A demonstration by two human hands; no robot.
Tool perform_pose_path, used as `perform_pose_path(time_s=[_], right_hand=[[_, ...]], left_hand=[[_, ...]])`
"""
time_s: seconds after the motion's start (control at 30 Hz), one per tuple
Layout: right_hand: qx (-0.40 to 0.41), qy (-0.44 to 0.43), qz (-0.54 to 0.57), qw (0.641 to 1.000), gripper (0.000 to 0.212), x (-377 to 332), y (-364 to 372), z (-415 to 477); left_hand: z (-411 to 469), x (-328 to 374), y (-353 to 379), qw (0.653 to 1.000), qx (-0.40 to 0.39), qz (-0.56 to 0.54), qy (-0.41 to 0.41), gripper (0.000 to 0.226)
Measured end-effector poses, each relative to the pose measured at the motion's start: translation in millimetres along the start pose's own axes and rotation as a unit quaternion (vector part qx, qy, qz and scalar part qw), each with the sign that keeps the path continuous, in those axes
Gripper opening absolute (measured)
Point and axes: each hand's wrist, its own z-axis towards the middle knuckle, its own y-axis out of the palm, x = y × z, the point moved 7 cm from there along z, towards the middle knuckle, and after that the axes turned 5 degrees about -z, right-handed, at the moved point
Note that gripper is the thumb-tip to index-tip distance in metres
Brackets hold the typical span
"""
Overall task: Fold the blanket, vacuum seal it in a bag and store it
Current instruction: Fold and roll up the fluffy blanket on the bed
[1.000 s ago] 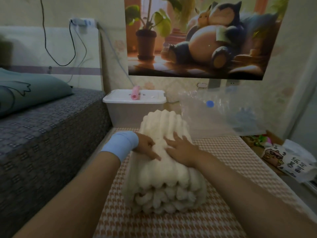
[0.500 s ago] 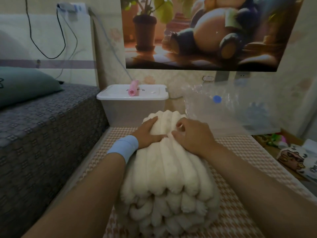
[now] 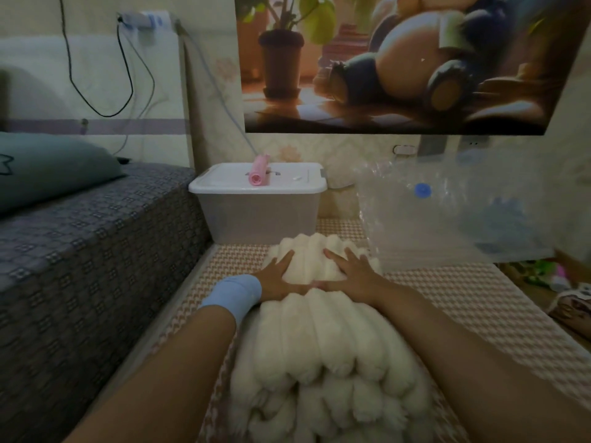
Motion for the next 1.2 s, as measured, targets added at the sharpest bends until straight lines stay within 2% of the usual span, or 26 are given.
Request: perform_pose_path(time_s=[0.13,0.23,0.3,0.33,0.4,0.5,0.63,0.73,0.8,0.9,1.0,1.1,1.2], right_hand=[[0.029,0.022,-0.017,0.999,0.103,4.9,-1.3,-21.1],[0.040,0.016,0.004,0.999,0.095,1.0,-16.0,-42.8],[0.049,0.009,0.010,0.999,0.085,-0.3,-25.3,-60.0],[0.051,0.007,0.014,0.999,0.079,-0.1,-28.9,-66.0],[0.036,-0.002,0.047,0.998,0.070,-2.5,-30.6,-82.8],[0.008,-0.021,0.085,0.996,0.073,-7.2,-15.0,-102.5],[0.013,0.008,0.038,0.999,0.091,-6.5,29.4,-127.4],[0.029,0.012,0.058,0.998,0.090,-6.5,31.9,-132.1],[0.056,-0.002,0.092,0.994,0.096,-3.1,22.4,-129.2],[0.099,0.021,0.253,0.962,0.119,12.9,12.8,-131.4],[0.053,0.045,0.397,0.915,0.125,23.0,20.2,-130.5],[0.035,0.047,0.453,0.889,0.125,24.2,19.8,-124.9],[0.048,0.041,0.489,0.870,0.119,24.4,4.4,-128.5]], left_hand=[[-23.9,28.9,-12.7,0.986,0.091,0.137,0.033,0.102],[-55.0,70.7,-24.3,0.961,0.167,0.189,0.118,0.076],[-76.8,86.4,-21.0,0.966,0.150,0.168,0.130,0.055],[-85.0,90.5,-14.4,0.969,0.121,0.174,0.130,0.054],[-100.7,87.4,4.0,0.971,0.058,0.198,0.124,0.065],[-110.2,54.3,18.3,0.993,0.047,0.078,0.072,0.097],[-118.9,19.2,42.4,0.994,0.075,0.047,0.058,0.108],[-124.7,14.5,47.0,0.995,0.091,0.018,0.029,0.114],[-129.4,15.1,40.7,0.996,0.081,-0.041,-0.010,0.118],[-132.7,10.4,32.1,0.987,0.045,-0.146,-0.048,0.117],[-127.5,-0.2,31.7,0.979,0.022,-0.196,-0.059,0.131],[-123.8,5.7,32.9,0.974,0.015,-0.223,-0.045,0.139],[-123.2,28.1,30.8,0.978,0.006,-0.208,-0.029,0.128]])
